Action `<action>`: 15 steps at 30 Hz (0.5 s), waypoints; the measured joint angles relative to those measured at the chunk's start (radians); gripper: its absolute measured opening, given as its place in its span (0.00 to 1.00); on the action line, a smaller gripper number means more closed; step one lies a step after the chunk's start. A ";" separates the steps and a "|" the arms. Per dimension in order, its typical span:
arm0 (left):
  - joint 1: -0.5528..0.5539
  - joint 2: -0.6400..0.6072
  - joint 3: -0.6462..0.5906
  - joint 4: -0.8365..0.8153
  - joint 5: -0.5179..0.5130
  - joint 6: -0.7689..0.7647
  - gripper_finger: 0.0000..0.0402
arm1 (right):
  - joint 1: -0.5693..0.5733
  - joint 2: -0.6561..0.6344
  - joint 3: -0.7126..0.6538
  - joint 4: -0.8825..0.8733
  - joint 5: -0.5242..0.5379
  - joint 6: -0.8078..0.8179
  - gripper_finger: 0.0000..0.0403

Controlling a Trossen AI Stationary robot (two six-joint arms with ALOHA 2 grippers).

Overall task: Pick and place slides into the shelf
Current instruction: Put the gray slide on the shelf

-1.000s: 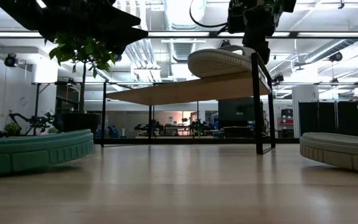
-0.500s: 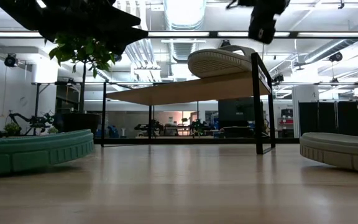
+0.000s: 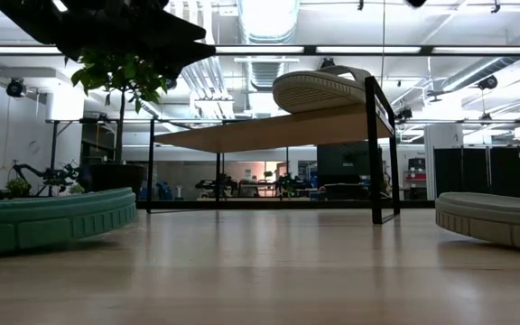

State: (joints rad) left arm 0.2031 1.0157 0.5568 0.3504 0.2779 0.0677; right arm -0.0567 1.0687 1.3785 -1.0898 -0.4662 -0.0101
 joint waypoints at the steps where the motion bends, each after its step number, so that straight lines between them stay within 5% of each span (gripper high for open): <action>1: 0.000 0.000 0.000 0.000 0.000 0.000 0.55 | 0.039 -0.007 0.000 0.001 0.026 0.027 0.27; 7: 0.000 0.000 0.000 0.001 0.000 -0.001 0.55 | 0.292 -0.009 -0.002 -0.008 0.262 0.187 0.28; 15: 0.000 0.000 0.000 0.008 0.000 -0.003 0.55 | 0.542 0.062 -0.028 -0.006 0.337 0.308 0.27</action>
State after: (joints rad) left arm 0.2031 1.0157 0.5568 0.3580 0.2783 0.0650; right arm 0.4853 1.1303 1.3502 -1.0959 -0.1295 0.2975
